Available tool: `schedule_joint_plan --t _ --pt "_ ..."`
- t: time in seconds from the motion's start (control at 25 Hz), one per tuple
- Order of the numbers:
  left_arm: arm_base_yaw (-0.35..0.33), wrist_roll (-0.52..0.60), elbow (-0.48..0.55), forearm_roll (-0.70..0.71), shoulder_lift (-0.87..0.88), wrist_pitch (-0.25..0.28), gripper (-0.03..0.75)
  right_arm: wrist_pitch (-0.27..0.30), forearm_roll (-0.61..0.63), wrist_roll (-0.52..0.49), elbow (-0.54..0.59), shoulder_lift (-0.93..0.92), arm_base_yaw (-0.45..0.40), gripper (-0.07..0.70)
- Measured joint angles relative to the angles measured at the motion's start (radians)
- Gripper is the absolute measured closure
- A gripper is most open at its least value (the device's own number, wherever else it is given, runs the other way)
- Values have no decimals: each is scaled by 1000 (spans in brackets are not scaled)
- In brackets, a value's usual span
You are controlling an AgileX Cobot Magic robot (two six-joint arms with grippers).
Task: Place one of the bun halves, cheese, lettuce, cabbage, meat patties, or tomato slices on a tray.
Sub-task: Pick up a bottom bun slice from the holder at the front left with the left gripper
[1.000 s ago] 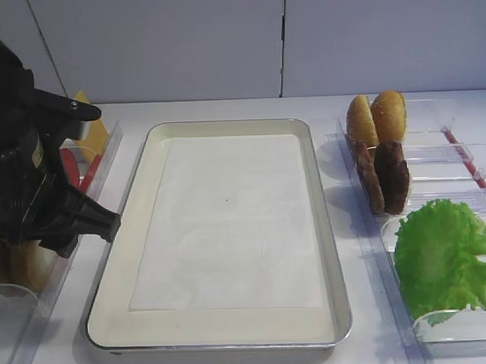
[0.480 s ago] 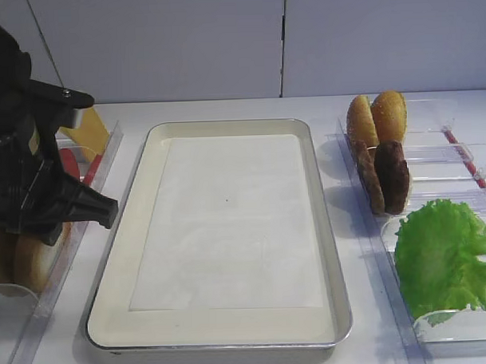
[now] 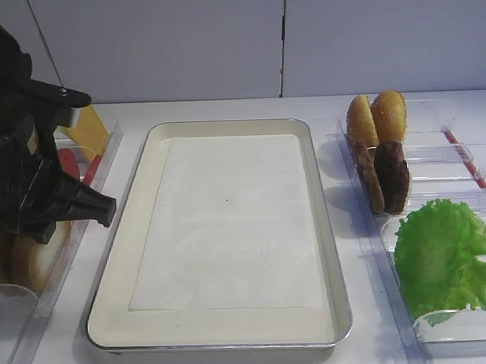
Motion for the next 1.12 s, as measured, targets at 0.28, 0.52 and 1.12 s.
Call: schedule_joint_plan --t 0.28,0.52,1.12 --pt "0 -11 -2 1 0 12 546 0 0 0 0 0 0 87" --pt "0 -14 -35 -3 -60 52 546 0 0 0 0 0 0 87" --pt "0 31 -67 -233 -279 -5 547 0 0 0 0 0 0 87"
